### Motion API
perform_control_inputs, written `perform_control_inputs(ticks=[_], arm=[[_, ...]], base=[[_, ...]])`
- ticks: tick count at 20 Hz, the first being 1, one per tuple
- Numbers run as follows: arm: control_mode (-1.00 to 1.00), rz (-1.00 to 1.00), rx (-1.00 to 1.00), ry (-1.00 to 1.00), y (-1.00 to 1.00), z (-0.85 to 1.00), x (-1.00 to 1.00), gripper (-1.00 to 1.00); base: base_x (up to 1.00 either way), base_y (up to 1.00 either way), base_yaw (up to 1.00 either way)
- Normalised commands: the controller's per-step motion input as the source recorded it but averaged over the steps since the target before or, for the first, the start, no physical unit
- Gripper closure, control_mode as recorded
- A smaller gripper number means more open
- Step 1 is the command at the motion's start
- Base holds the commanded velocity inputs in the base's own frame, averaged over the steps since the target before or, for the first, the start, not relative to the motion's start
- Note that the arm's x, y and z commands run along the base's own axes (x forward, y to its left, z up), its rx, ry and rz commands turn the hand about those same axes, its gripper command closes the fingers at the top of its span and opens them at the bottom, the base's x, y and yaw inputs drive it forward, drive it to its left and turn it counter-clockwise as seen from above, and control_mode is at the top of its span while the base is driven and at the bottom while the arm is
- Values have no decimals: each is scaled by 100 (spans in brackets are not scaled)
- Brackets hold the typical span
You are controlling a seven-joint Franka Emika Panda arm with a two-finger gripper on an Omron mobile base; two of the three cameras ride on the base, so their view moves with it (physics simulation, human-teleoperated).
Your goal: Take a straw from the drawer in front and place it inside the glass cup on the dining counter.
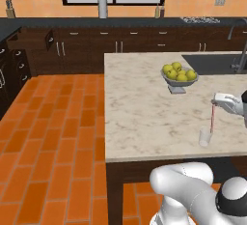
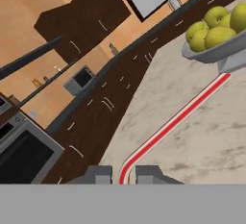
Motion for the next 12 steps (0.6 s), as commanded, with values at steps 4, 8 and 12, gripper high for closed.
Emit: perform_control_inputs(ticks=[4,8,12], arm=[[-100,0,0,-8,-21,-19,0,100],[-100,0,0,-9,-6,-11,0,100],[-100,0,0,-9,0,-1,4,100]], base=[[0,0,0],[0,0,0],[0,0,0]])
